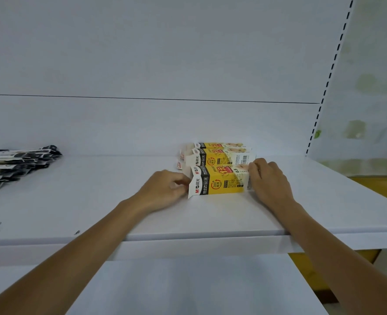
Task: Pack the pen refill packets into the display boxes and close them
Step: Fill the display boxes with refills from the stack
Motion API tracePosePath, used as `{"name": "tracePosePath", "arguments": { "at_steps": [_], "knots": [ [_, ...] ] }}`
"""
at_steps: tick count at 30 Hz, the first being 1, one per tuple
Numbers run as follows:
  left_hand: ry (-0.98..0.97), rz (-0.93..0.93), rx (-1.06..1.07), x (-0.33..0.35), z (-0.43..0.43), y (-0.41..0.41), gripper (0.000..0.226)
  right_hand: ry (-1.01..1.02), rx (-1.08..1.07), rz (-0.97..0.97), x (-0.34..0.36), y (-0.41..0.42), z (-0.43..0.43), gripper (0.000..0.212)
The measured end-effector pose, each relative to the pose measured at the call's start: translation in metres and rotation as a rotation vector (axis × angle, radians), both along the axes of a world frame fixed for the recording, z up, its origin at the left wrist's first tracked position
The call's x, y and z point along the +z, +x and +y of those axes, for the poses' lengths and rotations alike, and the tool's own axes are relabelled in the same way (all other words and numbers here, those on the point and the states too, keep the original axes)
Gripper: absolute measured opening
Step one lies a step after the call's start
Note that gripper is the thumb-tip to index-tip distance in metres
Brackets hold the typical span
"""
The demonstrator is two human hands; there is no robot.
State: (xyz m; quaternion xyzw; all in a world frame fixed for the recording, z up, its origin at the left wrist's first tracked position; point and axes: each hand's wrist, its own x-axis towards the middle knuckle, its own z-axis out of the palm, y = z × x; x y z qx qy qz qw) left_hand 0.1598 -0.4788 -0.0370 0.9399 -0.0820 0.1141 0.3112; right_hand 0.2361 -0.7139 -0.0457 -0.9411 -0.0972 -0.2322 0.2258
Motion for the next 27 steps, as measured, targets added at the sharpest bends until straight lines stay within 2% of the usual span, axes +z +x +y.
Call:
{"name": "tracePosePath", "arguments": {
  "at_steps": [2, 5, 6, 8, 10, 12, 17, 22, 24, 27],
  "knots": [
    [-0.021, 0.045, -0.081, 0.000, -0.003, -0.001, 0.030, 0.036, -0.027, 0.028, 0.000, 0.000, 0.000, 0.038],
    [-0.132, -0.107, 0.027, 0.002, -0.004, -0.003, 0.034, 0.043, -0.025, 0.029, 0.001, -0.001, 0.001, 0.037],
    [-0.120, -0.142, 0.063, 0.002, -0.004, -0.003, 0.034, 0.032, -0.016, 0.023, 0.001, -0.001, 0.001, 0.037],
    [-0.020, -0.100, 0.024, 0.002, -0.006, -0.006, 0.035, -0.002, 0.053, -0.010, -0.002, 0.002, -0.001, 0.037],
    [0.056, -0.027, -0.090, 0.002, -0.008, -0.009, 0.039, 0.062, 0.089, -0.017, -0.003, 0.004, -0.002, 0.040],
    [0.052, -0.016, -0.140, 0.001, -0.010, -0.010, 0.043, 0.135, 0.068, 0.004, -0.005, 0.006, -0.002, 0.041],
    [-0.021, -0.193, 0.067, -0.005, -0.003, -0.002, 0.039, -0.017, 0.026, -0.035, -0.011, 0.014, -0.005, 0.038],
    [0.183, -0.092, -0.164, -0.004, -0.007, -0.008, 0.050, -0.012, -0.040, -0.087, -0.007, 0.010, -0.004, 0.027],
    [0.209, -0.010, -0.171, -0.003, -0.007, -0.009, 0.055, -0.090, 0.001, -0.119, -0.008, 0.008, -0.003, 0.013],
    [0.276, -0.043, -0.168, -0.005, -0.007, -0.006, 0.058, -0.093, 0.002, -0.127, -0.009, 0.007, -0.005, 0.018]
  ]
}}
